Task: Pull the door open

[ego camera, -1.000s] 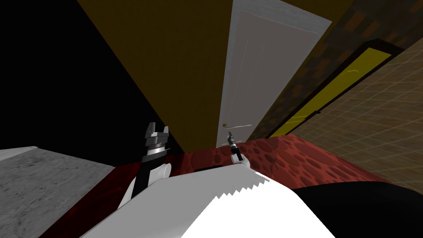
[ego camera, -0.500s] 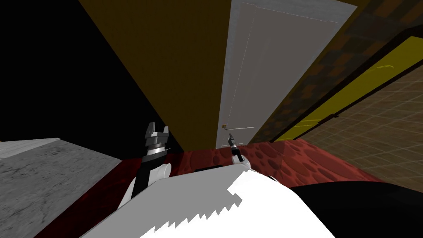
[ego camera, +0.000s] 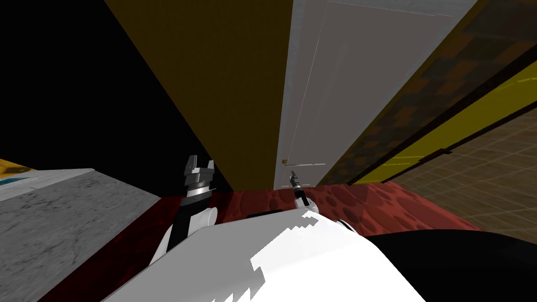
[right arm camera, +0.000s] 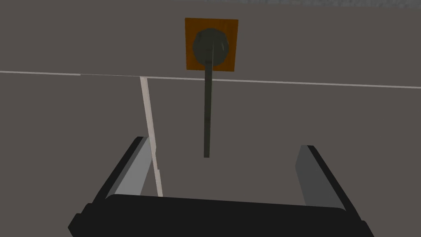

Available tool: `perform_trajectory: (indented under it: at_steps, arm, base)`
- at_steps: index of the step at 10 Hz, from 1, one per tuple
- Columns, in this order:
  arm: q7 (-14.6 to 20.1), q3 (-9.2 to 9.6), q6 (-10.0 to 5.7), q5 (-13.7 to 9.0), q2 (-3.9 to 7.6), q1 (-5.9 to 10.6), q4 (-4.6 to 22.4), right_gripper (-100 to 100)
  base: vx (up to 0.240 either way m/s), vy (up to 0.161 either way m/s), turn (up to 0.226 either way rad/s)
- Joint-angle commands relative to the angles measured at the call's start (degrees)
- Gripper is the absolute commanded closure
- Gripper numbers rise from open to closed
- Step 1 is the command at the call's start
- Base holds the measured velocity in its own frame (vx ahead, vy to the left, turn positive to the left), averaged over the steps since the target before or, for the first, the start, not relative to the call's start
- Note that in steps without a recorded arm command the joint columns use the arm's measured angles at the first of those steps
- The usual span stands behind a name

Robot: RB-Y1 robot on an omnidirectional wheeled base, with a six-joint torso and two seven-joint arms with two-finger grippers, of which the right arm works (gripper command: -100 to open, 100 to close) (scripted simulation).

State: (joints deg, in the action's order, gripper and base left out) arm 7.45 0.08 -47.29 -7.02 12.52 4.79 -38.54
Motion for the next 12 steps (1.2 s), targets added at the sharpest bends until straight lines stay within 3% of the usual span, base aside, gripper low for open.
perform_trajectory:
  at_steps: [1, 2, 4, 9, 11, 12]
  arm:
    - [0.4, 0.07, -0.27, -0.2, 0.18, 0.56, 2.0, -100]
    - [0.2, 0.03, -0.16, -0.1, 0.05, 0.49, 1.3, -100]
    - [1.2, -0.59, -1.26, -0.7, 1.26, -0.29, 2.2, -100]
    - [4.8, -2.82, -5.10, -2.4, 5.54, -3.30, 4.8, -100]
    - [4.9, -2.79, -4.71, -2.4, 5.67, -3.71, 4.1, -100]
    - [4.9, -2.79, -4.71, -2.4, 5.67, -3.71, 4.1, 100]
  base:
    - [0.017, -0.117, 0.102]
    - [0.010, -0.054, 0.020]
    - [0.170, -0.006, 0.123]
    - [0.211, 0.048, 0.153]
    - [0.139, -0.015, 0.053]
    - [-0.010, 0.002, -0.009]
